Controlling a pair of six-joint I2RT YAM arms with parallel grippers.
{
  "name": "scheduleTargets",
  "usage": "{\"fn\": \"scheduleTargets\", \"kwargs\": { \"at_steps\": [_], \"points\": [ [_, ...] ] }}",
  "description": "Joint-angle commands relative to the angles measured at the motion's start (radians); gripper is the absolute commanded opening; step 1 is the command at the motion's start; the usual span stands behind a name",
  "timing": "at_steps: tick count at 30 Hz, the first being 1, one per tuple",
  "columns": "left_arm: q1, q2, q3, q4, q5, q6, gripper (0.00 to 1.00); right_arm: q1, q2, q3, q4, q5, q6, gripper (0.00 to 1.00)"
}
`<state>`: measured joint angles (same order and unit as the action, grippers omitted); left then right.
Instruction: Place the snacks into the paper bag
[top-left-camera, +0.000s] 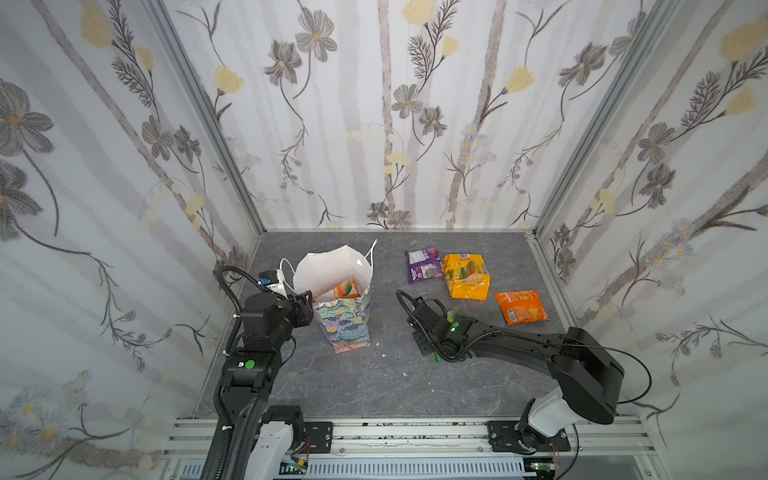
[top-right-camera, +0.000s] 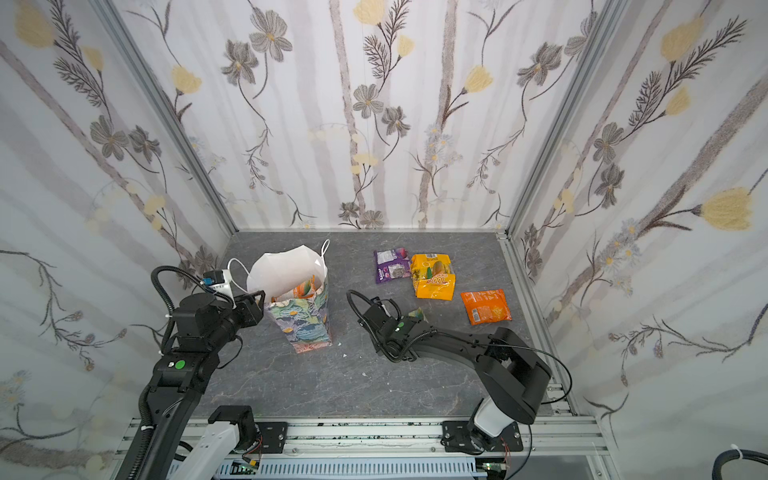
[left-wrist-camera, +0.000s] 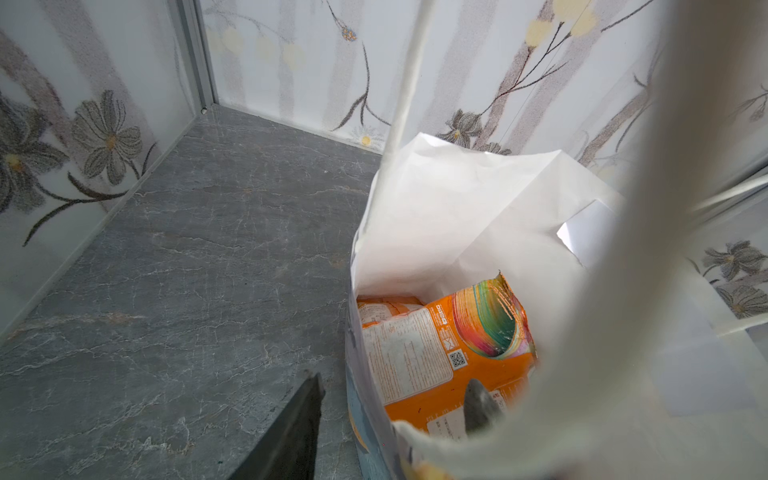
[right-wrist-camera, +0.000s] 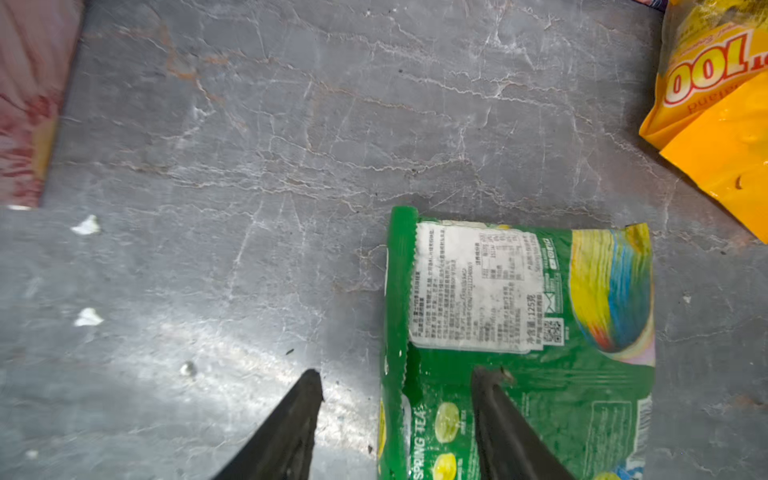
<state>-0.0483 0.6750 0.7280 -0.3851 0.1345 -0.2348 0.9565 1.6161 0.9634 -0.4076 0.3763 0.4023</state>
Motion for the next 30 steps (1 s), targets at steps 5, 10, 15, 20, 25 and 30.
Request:
{"fn": "scheduleTargets", "kwargs": {
  "at_steps": [5, 10, 15, 20, 25, 30],
  "points": [
    [0.0, -0.001, -0.001, 0.005, -0.004, 0.01, 0.54, 0.014, 0.109, 0.053, -0.031, 0.116, -0.013, 0.57],
    [0.001, -0.002, -0.001, 0.006, -0.003, 0.012, 0.54, 0.016, 0.164, 0.073, -0.019, 0.151, -0.031, 0.55],
    [0.001, -0.002, -0.002, 0.005, -0.003, 0.012, 0.54, 0.014, 0.217, 0.093, -0.008, 0.164, -0.052, 0.51],
    [0.001, -0.007, -0.002, 0.005, -0.009, 0.012, 0.54, 0.013, 0.255, 0.101, -0.004, 0.155, -0.046, 0.36],
    [0.001, -0.005, -0.002, 0.006, -0.008, 0.012, 0.54, 0.013, 0.264, 0.099, -0.005, 0.148, -0.038, 0.25],
    [0.001, -0.002, -0.002, 0.005, -0.007, 0.012, 0.54, -0.001, 0.243, 0.097, -0.004, 0.144, -0.025, 0.16]
  ]
}}
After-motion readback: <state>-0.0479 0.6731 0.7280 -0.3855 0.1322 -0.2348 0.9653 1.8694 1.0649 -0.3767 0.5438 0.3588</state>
